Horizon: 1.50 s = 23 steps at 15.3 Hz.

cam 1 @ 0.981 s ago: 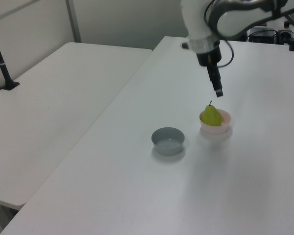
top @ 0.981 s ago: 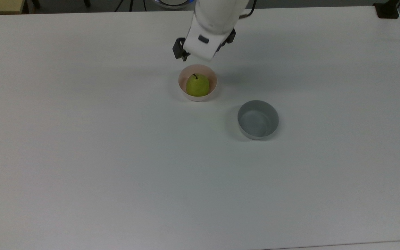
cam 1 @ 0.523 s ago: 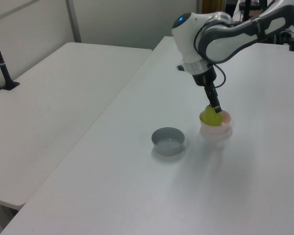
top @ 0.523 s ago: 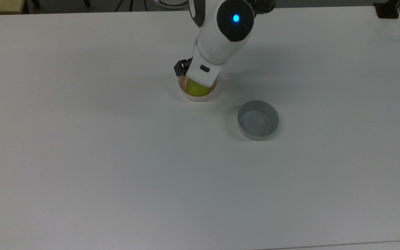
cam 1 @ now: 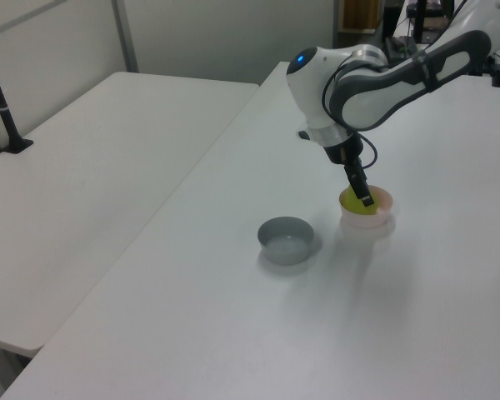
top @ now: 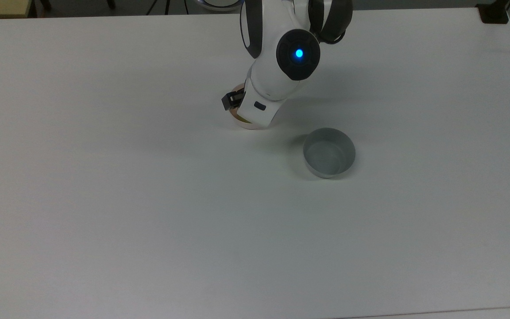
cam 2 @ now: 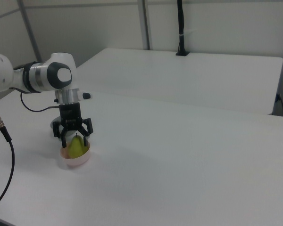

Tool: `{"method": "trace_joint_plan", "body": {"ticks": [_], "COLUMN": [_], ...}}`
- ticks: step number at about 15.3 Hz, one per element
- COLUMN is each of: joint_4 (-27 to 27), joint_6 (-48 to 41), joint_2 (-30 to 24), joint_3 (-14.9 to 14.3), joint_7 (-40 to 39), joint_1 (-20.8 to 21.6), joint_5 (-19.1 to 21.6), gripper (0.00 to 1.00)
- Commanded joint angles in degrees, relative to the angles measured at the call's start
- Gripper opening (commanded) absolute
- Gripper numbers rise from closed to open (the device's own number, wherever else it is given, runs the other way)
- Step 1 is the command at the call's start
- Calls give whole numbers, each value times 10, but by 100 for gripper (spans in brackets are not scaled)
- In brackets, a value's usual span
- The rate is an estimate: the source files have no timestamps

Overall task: Pick up a pear from the bowl
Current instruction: 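Lift the green pear up out of the pink bowl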

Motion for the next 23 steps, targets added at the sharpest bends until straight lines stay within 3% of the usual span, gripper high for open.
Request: {"method": "trace_joint_plan", "body": {"ticks": [1, 4, 11, 13, 15, 23], "joint_4": [-3, -3, 1, 2, 3, 43], "joint_6": [18, 19, 14, 10, 4, -94], "joint_2": [8, 14, 11, 3, -21, -120], "joint_3": [-5, -5, -5, -5, -5, -7], "joint_7": [-11, -10, -10, -10, -11, -52], "joint_1": [7, 8, 10, 10, 11, 2], "joint_5": [-10, -10, -8, -5, -3, 11], "gripper": [90, 86, 38, 32, 28, 28]}}
